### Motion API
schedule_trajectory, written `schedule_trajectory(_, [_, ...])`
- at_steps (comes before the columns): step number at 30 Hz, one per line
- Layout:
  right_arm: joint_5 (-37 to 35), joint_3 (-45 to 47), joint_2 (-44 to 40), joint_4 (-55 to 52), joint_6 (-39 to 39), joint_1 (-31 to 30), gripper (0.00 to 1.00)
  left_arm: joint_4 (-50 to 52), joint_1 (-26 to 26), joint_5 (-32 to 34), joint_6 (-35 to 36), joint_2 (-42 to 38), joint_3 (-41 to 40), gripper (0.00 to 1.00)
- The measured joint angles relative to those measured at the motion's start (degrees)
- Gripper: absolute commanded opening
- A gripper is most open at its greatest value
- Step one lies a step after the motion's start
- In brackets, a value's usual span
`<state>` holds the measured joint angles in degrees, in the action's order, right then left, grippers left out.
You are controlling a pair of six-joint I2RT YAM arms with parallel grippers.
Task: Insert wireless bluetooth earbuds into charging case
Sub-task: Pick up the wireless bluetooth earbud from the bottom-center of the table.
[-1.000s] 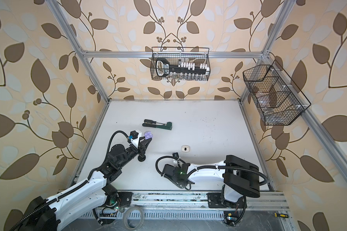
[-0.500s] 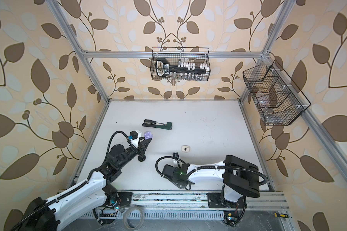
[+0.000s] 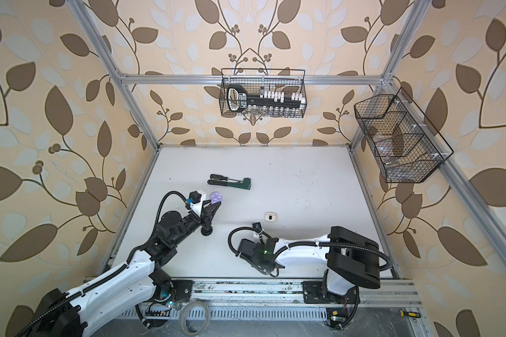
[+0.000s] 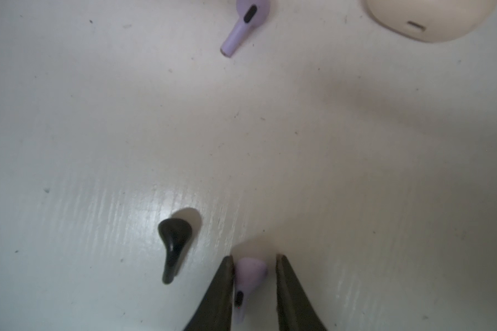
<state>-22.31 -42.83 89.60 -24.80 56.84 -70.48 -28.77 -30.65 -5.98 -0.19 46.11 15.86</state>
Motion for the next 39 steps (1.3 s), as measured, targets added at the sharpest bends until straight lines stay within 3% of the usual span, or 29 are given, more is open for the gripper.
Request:
schedule_trajectory(22, [3.2, -0.5, -0.3, -1.1, -2.2, 1.6, 0.13, 1.1, 0.0, -0.5, 0.4, -1.4, -0.1, 0.0])
schedule_trajectory(30, [2.8, 1.3, -2.0, 0.5, -0.9, 2.6, 0.11, 1.0, 0.0, -9.7, 3.4, -1.2, -0.3, 0.0])
schedule_trajectory(39, [-2.1, 6.9, -10.3, 2.1, 2.9, 5.8, 0.07, -2.3, 0.0, -22.9, 7.8, 7.1, -0.3, 0.0])
